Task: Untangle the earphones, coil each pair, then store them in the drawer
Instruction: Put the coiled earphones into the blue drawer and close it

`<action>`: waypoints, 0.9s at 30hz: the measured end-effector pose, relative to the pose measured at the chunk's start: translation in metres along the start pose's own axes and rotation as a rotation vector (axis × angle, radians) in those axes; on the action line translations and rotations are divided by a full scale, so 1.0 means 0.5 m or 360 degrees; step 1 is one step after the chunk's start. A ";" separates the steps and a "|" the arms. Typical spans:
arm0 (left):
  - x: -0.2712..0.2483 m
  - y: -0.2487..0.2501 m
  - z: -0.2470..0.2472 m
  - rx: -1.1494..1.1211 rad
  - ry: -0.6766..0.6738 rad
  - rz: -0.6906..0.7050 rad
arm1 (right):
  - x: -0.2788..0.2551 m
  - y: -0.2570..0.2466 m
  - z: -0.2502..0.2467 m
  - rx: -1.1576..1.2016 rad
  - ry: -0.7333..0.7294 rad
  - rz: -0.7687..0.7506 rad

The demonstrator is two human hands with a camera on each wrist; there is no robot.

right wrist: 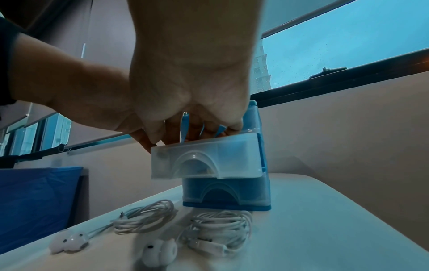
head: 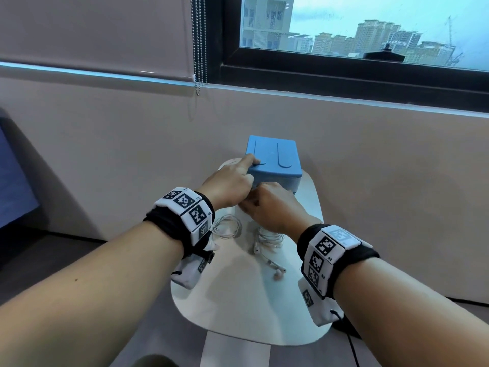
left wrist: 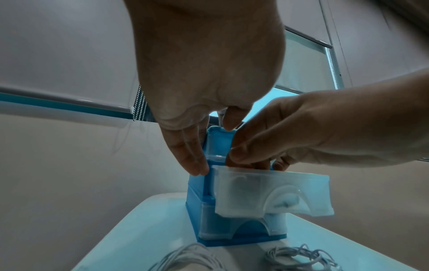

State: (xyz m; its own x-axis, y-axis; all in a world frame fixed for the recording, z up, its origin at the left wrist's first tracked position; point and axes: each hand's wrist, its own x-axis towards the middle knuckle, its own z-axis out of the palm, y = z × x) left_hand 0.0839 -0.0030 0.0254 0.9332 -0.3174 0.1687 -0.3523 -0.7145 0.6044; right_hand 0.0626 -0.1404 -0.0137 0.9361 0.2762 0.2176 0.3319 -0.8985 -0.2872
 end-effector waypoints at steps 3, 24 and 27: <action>0.002 -0.003 0.000 0.0000 -0.0005 0.0010 | -0.002 -0.005 -0.003 -0.0201 -0.0039 -0.0010; -0.028 -0.046 0.083 -0.0921 -0.0025 -0.0717 | -0.003 0.114 -0.049 -0.0660 0.0343 0.0113; -0.023 -0.025 0.112 -0.1171 -0.0169 -0.0876 | 0.002 0.118 -0.038 -0.0687 0.0394 0.0117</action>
State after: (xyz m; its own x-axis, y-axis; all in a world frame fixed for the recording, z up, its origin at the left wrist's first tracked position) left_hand 0.0735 -0.0254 -0.0277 0.9313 -0.1322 -0.3394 0.3070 -0.2169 0.9267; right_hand 0.0807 -0.1996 -0.0125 0.8821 0.1648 0.4413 0.1388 -0.9861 0.0909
